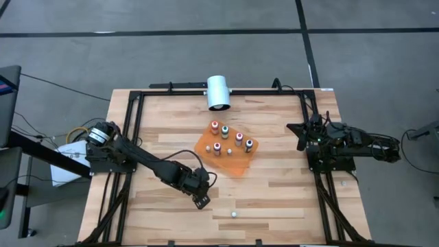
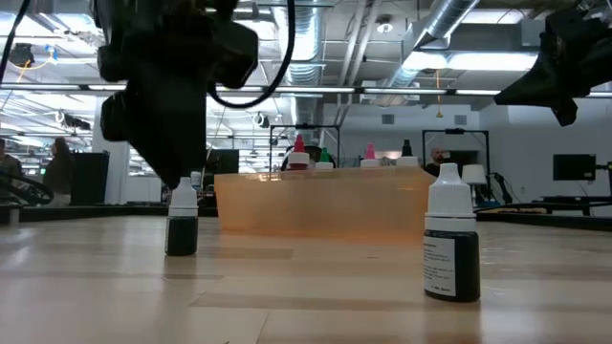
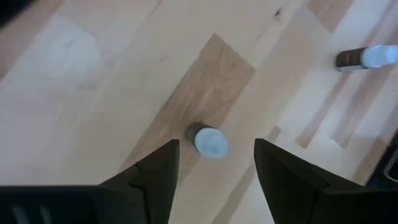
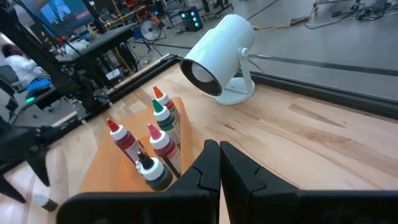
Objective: Pick & Place food coloring
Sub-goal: Put the small green food coloring bottle into the bin
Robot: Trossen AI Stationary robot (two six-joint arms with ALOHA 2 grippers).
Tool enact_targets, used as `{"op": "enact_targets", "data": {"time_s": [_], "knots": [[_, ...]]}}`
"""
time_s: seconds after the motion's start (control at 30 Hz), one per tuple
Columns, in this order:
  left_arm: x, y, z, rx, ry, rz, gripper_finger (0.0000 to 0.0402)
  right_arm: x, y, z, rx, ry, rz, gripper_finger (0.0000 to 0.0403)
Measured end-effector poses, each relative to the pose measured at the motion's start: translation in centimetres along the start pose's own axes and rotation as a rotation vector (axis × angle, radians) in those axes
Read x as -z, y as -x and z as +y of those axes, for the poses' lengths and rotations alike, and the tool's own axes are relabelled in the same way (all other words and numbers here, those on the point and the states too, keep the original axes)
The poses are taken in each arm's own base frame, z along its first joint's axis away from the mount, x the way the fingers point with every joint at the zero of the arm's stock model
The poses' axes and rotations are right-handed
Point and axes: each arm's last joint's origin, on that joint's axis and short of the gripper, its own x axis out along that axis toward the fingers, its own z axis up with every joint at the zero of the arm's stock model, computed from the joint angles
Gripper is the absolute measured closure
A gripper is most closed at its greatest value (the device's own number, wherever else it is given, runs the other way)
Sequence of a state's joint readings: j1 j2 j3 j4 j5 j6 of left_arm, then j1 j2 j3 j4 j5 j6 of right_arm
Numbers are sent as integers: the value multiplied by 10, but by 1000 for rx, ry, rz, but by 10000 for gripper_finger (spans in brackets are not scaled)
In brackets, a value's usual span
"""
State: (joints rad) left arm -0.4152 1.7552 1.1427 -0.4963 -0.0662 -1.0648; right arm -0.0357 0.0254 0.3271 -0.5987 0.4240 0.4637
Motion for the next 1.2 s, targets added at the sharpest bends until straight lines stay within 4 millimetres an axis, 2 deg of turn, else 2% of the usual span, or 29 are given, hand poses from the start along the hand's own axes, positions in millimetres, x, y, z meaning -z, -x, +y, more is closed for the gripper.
{"op": "enact_targets", "data": {"time_s": [0.1, 0.57, 0.87, 1.2], "knots": [[1, -5, 1, -16, 12, 10, 202, 0, 0, 0, -1, 0, -1, 402], [1, -5, 2, -30, 16, -4, 202, 0, 0, 0, -1, -1, -1, 402], [4, -25, 4, -51, 14, 45, 202, 0, 0, 0, 0, -1, 0, 402], [4, -27, 5, -67, 11, 15, 205, 0, 0, 0, 0, -7, 1, 402]]}}
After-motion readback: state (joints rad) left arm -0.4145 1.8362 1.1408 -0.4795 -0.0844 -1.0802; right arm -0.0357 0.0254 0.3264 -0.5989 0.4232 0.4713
